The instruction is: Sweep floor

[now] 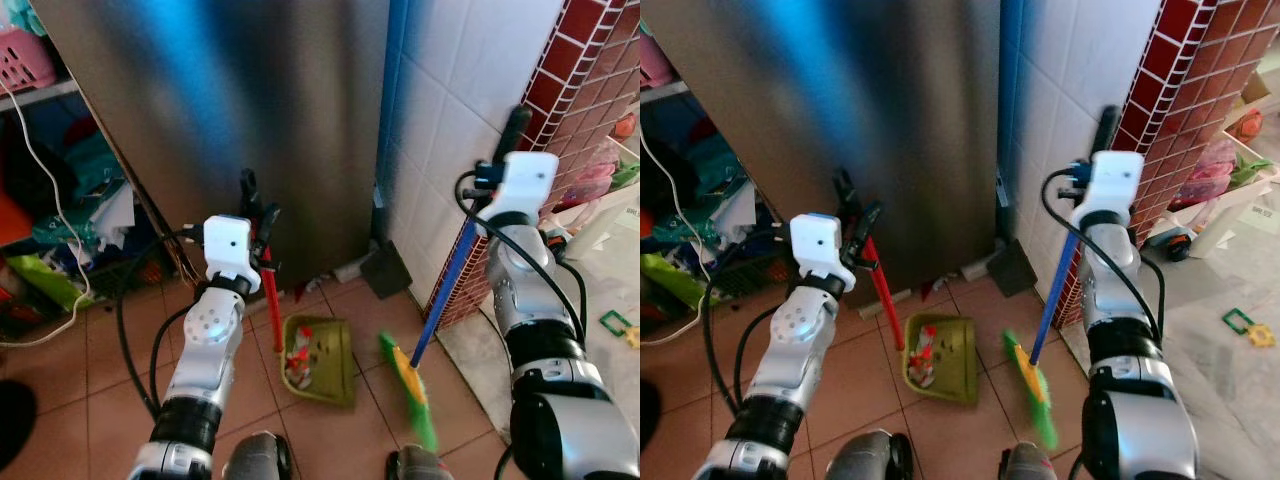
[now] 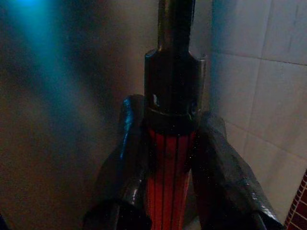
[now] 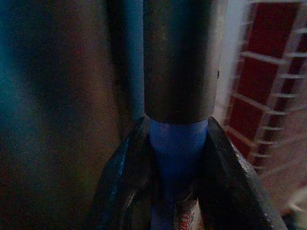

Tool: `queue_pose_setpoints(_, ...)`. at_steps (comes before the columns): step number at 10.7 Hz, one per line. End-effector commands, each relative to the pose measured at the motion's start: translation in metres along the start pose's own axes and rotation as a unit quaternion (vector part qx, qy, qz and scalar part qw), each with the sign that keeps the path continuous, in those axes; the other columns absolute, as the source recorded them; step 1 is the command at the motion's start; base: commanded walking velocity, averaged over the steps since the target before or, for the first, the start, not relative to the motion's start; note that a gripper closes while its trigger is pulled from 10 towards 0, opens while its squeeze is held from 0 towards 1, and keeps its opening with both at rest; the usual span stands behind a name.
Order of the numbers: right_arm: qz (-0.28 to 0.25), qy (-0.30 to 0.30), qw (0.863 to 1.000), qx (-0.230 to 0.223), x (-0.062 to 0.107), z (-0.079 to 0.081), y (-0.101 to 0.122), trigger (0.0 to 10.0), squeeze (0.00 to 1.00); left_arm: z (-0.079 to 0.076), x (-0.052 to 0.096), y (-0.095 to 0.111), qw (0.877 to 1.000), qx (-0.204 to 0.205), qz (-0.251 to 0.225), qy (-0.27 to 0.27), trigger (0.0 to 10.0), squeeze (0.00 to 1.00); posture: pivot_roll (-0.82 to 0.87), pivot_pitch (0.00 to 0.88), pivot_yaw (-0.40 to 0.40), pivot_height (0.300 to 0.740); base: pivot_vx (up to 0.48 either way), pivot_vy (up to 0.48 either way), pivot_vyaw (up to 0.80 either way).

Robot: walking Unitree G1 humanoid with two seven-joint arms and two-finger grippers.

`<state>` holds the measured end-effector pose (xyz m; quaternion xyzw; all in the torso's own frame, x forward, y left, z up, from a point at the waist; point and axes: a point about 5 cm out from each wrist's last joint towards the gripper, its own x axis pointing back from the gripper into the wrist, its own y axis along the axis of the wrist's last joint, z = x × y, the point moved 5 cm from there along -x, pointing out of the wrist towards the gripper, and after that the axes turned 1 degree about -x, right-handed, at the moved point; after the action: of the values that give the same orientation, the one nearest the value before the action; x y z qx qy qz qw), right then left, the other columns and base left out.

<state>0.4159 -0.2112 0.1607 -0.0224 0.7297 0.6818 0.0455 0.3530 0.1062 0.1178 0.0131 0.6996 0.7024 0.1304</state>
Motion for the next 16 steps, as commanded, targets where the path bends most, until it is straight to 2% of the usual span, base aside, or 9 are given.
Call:
queue_pose_setpoints(1,0.008,0.038,0.999,0.003,0.003,0.012,-0.006,10.0,0.00,-0.003,-0.003,0.018,1.000,-0.001,-0.031,-0.006,10.0,0.00,-0.06,0.000,0.119,0.740,0.000,0.000,0.00)
queue_pose_setpoints(3,-0.013,0.085,0.996,-0.006,0.015,0.027,-0.009,10.0,0.00,-0.012,0.003,0.015,1.000,0.012,-0.023,-0.010,10.0,0.00,-0.07,0.000,0.101,0.740,0.000,0.000,0.00)
queue_pose_setpoints(4,-0.016,0.062,0.997,-0.043,0.023,0.023,-0.013,10.0,0.00,-0.012,0.008,0.014,1.000,0.016,-0.020,-0.001,10.0,0.00,-0.06,0.000,0.086,0.740,0.000,0.000,0.00)
queue_pose_setpoints(5,-0.023,0.023,0.998,-0.049,0.041,0.013,-0.024,10.0,0.00,0.002,0.017,0.016,0.999,0.018,-0.018,0.028,10.0,0.00,-0.07,0.000,0.086,0.740,0.000,0.000,0.00)
queue_pose_setpoints(6,-0.011,-0.039,0.997,-0.072,0.058,-0.007,-0.037,10.0,0.00,0.018,0.030,0.016,0.998,0.023,-0.012,0.052,10.0,0.00,-0.07,0.000,0.089,0.740,0.000,0.000,0.00)
queue_pose_setpoints(7,-0.013,-0.054,0.997,-0.052,0.069,-0.019,-0.039,10.0,0.00,0.022,0.038,0.018,0.998,0.018,-0.011,0.054,10.0,0.00,-0.08,0.000,0.093,0.740,0.000,0.000,0.00)
queue_pose_setpoints(9,-0.001,-0.045,0.998,-0.032,0.083,-0.025,-0.042,10.0,0.00,0.024,0.046,0.019,0.998,0.020,0.000,0.054,10.0,0.00,-0.09,0.000,0.087,0.740,0.000,0.000,0.00)
queue_pose_setpoints(11,0.007,-0.047,0.998,-0.028,0.085,-0.027,-0.044,10.0,0.00,0.022,0.049,0.017,0.999,0.026,0.013,0.044,10.0,0.00,-0.10,0.000,0.088,0.740,0.000,0.000,-0.29)
queue_pose_setpoints(16,-0.002,-0.031,0.999,-0.027,0.073,-0.015,-0.034,10.0,0.00,0.014,0.039,0.022,0.999,0.043,0.013,0.030,10.0,0.00,-0.11,0.000,0.099,0.740,0.000,0.460,-0.40)
